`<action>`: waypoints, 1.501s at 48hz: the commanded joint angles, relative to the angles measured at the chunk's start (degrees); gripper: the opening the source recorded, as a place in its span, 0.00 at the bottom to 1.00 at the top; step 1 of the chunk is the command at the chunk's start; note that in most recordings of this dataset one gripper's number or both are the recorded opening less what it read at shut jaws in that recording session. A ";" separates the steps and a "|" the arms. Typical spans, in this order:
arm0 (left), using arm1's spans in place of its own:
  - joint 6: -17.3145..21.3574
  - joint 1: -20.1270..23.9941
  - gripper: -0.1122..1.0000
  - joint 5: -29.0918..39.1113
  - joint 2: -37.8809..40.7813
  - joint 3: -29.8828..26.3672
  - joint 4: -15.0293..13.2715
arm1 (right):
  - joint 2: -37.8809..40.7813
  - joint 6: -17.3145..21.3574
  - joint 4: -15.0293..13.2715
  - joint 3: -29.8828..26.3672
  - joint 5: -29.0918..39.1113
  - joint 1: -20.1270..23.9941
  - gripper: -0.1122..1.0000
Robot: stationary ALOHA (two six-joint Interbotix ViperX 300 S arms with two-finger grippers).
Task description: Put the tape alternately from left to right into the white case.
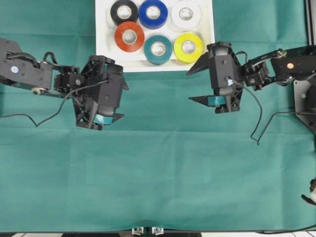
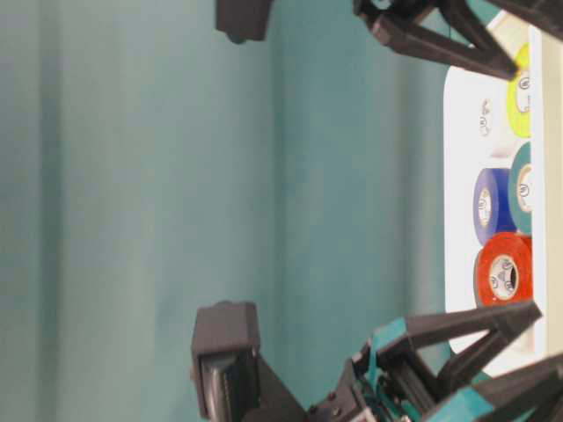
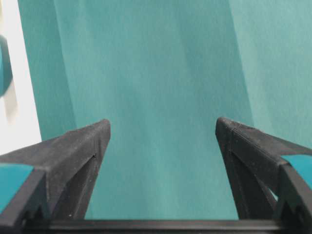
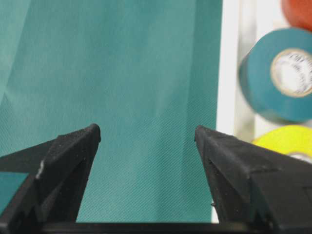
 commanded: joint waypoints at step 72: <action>-1.05 0.35 0.45 -5.36 -23.73 19.78 -0.18 | -25.14 0.53 1.58 12.57 0.53 0.18 0.87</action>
